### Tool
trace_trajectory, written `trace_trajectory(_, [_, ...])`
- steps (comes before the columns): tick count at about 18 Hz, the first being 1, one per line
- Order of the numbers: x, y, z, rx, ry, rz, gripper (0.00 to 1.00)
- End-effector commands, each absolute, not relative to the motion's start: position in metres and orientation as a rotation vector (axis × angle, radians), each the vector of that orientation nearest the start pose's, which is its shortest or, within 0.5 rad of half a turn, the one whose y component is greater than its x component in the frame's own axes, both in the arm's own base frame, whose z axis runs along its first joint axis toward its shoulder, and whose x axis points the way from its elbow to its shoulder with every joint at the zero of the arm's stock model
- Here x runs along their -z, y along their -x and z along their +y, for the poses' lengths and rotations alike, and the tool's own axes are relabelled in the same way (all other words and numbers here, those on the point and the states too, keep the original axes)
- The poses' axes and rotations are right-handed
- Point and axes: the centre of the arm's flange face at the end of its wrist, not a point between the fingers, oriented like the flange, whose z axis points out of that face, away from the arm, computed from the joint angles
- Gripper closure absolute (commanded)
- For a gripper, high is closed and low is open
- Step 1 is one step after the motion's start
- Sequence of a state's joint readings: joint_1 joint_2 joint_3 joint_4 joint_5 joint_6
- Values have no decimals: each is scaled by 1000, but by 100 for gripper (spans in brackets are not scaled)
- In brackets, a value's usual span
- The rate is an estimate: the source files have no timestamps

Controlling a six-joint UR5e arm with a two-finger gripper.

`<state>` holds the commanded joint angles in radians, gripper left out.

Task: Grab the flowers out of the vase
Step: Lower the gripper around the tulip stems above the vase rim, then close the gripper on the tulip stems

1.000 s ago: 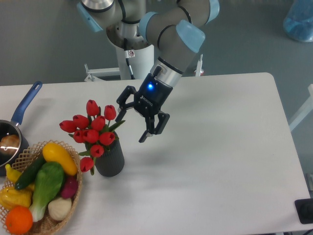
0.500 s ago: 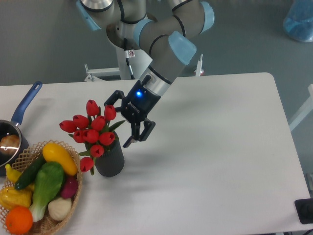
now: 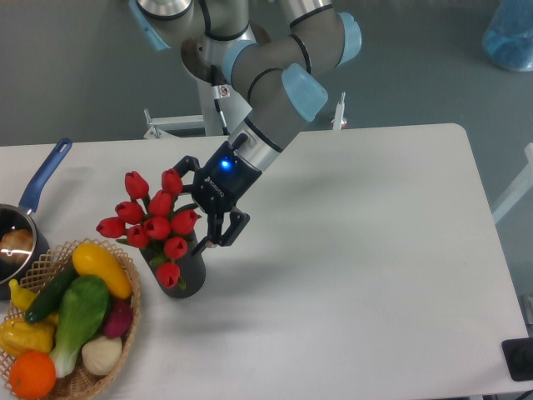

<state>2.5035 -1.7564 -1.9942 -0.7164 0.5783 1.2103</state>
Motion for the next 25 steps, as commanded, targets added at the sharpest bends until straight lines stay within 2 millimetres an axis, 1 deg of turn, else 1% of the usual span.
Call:
trace_trajectory(1, [-326,281,478,325,2102,437,73])
trace_trajectory(2, [-326,281,478,325,2102,437,87])
trace_trajectory(3, [-325,282,478,324,2102,438,97])
trace_trajectory(4, [-325,283,478,320,2101,441,100])
trace_trajectory(6, [-325,283,477,318,2101,440,100])
trace_trajectory(8, [-331,285,474,310,2101,431,100])
trace_trajectory(12, [-334,284,474,310,2089,433,100])
trace_trajectory(15, [-343,282,473,322,2048,430,100])
trace_trajectory(22, [-384,294,449,292,1979,352,100])
trace_trajectory(25, [-400,296,442,282,1960,324,100])
